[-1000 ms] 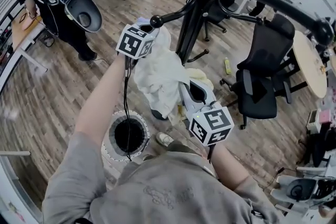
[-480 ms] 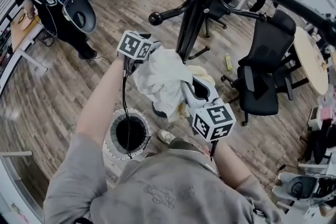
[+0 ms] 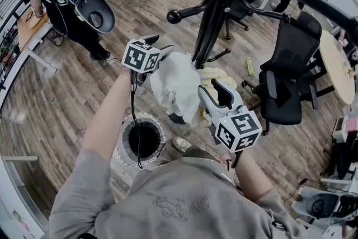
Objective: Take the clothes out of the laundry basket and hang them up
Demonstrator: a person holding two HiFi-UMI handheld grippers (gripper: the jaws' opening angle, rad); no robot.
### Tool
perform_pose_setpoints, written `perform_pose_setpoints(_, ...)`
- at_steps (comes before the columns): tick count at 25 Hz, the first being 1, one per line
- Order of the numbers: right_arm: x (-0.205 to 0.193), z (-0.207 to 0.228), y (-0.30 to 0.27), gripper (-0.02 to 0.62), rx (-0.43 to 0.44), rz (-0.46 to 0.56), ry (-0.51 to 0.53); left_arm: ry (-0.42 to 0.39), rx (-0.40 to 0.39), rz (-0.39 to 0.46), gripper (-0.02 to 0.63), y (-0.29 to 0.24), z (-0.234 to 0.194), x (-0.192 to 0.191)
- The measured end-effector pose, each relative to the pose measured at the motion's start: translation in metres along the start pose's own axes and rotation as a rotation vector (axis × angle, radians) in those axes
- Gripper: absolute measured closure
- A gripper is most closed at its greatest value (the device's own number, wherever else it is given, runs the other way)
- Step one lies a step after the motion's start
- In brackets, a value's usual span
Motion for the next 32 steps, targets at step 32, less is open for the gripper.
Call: perform_pose_setpoints(32, 0.1, -0.1, 0.011, 0.43, 0.398, 0.219, 0.07, -0.021, 0.367, 0.287, 0.388, 0.241, 0.109, 0.003)
Point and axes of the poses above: the fingertips, and each gripper's own axes: y backward along the fingers, z to its right, x out of its top, the point moved 2 cm from there along y, backward along the fingers, and after that the axes turned 14 degrees about -x, right-handed, at the moved point
